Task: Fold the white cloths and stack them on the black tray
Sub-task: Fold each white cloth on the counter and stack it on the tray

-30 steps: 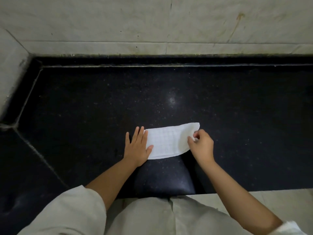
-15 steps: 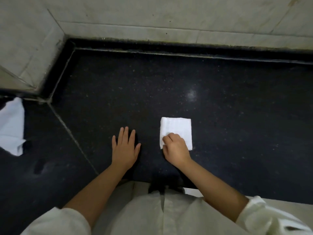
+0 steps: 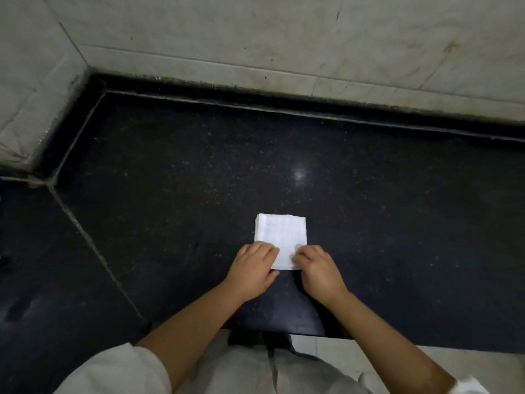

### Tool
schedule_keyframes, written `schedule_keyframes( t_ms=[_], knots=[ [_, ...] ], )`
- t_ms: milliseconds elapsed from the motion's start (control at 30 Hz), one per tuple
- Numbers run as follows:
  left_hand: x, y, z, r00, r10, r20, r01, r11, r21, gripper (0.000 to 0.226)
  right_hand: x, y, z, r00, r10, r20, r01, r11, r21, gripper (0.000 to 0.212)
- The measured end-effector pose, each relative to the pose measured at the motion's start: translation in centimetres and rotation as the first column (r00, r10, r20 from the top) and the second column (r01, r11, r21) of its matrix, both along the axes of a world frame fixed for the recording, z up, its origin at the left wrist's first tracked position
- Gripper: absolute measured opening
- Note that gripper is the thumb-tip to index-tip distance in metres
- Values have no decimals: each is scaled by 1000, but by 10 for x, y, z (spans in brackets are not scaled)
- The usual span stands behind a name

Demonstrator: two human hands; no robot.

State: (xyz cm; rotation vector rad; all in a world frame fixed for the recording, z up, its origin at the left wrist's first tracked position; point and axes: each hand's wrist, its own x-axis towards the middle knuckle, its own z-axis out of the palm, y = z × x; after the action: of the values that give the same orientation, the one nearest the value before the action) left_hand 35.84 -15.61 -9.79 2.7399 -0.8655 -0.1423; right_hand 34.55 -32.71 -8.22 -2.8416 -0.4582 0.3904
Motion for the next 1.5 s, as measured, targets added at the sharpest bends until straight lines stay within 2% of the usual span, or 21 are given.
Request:
schedule_keyframes(
  t_ms=[100, 167, 233, 300, 400, 467, 567, 633, 767, 933, 1033, 1133, 1267, 1333, 1400, 1500],
  knots=[
    [4, -1, -5, 999, 21, 43, -22, 999, 31, 56, 7, 2, -5, 999, -27, 25, 26, 999, 19, 27],
    [9, -1, -10, 996, 5, 92, -9, 999, 43, 53, 11, 1, -4, 998, -16, 52, 16, 1000, 2, 10],
    [14, 1, -13, 993, -27, 118, 19, 997, 72, 46, 16, -1, -1, 998, -53, 46, 53, 999, 2, 17],
    [18, 0, -13, 982, -116, 152, 95, 985, 141, 40, 17, -2, 8, 994, -100, 50, 101, 994, -28, 13],
    [16, -5, -11, 933, -285, 219, 234, 944, 233, 32, 11, -10, 14, 973, -221, -64, 221, 975, -7, 18],
    [15, -16, -6, 898, -347, 270, 299, 932, 204, 29, 1, -22, 19, 937, -307, -170, 326, 940, 102, 22],
    [14, -52, 15, 865, -363, 346, 352, 931, 96, 15, -20, -56, 39, 874, -449, -186, 485, 822, 298, 24],
    [8, -92, 33, 841, -395, 370, 389, 916, 94, 11, -40, -93, 52, 839, -521, -156, 539, 760, 362, 22],
    [-25, -184, 62, 765, -510, 394, 513, 852, 105, 10, -98, -181, 79, 795, -603, -65, 572, 711, 409, 20],
    [-89, -324, 92, 612, -626, 484, 659, 741, 125, 22, -185, -306, 116, 784, -613, 94, 571, 772, 279, 20],
    [-122, -406, 116, 554, -653, 516, 712, 693, 112, 17, -237, -377, 139, 752, -643, 144, 616, 764, 193, 19],
    [-150, -487, 144, 478, -683, 552, 779, 620, 92, 14, -286, -449, 170, 696, -690, 197, 680, 722, 126, 22],
    [-163, -587, 185, 391, -741, 546, 853, 514, 87, 11, -323, -535, 213, 621, -742, 252, 738, 662, 132, 22],
    [-166, -637, 204, 376, -782, 497, 862, 492, 122, 15, -333, -579, 231, 589, -762, 267, 764, 634, 123, 23],
    [-165, -684, 218, 390, -815, 429, 879, 469, 93, 26, -336, -619, 247, 562, -782, 270, 785, 607, 125, 22],
    [-156, -760, 244, 469, -844, 261, 866, 497, 52, 24, -328, -686, 271, 528, -789, 313, 796, 588, 140, 19]
  ],
)
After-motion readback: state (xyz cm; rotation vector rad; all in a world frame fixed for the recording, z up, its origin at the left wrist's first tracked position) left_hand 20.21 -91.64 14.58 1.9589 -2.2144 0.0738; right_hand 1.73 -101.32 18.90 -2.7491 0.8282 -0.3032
